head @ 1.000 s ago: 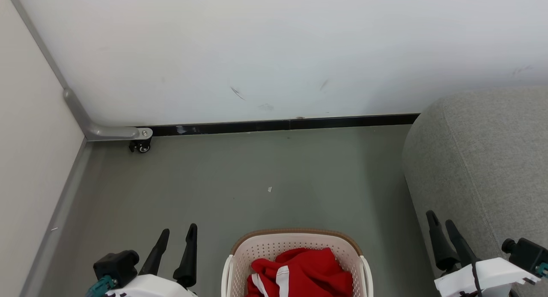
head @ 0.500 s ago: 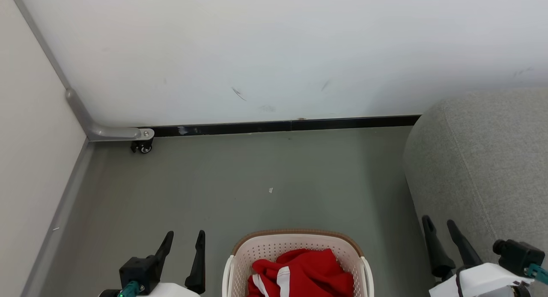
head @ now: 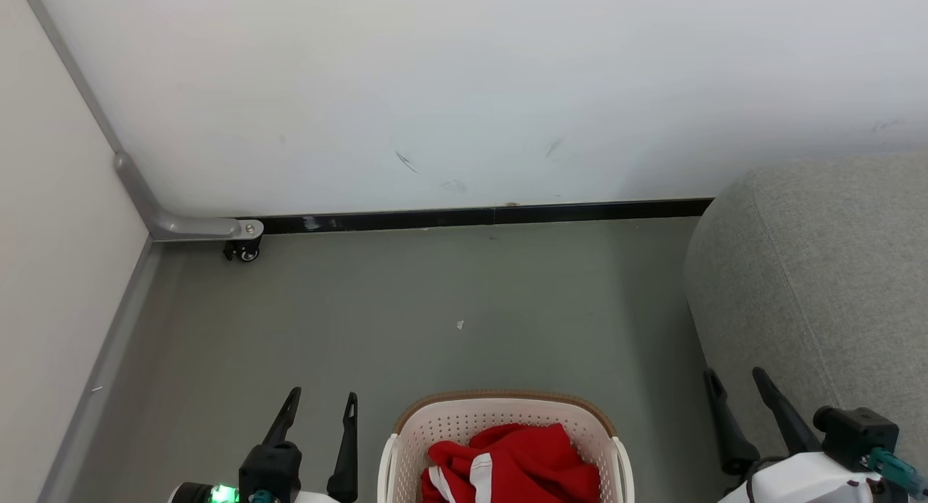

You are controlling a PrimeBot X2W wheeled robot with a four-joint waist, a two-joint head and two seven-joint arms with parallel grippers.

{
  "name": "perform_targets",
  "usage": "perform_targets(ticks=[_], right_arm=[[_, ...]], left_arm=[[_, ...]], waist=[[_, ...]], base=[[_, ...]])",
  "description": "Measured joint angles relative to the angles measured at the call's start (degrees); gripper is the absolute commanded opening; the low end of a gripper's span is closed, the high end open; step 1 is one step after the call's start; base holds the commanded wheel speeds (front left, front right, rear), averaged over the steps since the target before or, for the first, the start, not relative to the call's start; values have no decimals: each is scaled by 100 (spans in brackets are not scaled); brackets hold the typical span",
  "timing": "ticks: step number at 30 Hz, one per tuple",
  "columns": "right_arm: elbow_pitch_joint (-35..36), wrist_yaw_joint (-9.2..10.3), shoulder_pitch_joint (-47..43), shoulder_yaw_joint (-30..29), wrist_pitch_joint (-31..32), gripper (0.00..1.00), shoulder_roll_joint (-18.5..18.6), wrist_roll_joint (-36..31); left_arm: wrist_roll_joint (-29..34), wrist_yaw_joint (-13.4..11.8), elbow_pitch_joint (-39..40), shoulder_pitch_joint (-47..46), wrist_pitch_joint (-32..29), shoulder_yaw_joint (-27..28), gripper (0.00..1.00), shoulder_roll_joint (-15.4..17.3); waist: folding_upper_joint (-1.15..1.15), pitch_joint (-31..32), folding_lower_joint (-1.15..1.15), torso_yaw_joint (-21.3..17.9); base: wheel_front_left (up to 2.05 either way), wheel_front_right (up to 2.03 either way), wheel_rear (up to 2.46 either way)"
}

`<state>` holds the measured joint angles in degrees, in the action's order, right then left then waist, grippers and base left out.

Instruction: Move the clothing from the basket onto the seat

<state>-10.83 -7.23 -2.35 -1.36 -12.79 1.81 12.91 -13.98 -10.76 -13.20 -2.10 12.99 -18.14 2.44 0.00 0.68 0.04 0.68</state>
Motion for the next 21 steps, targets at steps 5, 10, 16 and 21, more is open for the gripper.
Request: perform_targets(ticks=[5,10,16,21], right_arm=[[30,0,0,20,-101,100,11,-399],[47,0,0,27,-142,100,11,-542],[47,0,1,26,-142,100,12,-533],[45,0,2,26,-142,100,12,-532]], left_arm=[[342,-168,-29,-86,107,-74,100,2],[410,-229,-63,-135,130,-81,100,0],[375,-272,-140,-138,130,-43,100,-1],[339,-280,-192,-214,130,-11,100,-3]], waist=[[0,0,0,1],[0,0,0,2],[0,-1,0,0],[0,-6,-1,-5]], base=[[0,0,0],[0,0,0],[0,0,0],[0,0,0]])
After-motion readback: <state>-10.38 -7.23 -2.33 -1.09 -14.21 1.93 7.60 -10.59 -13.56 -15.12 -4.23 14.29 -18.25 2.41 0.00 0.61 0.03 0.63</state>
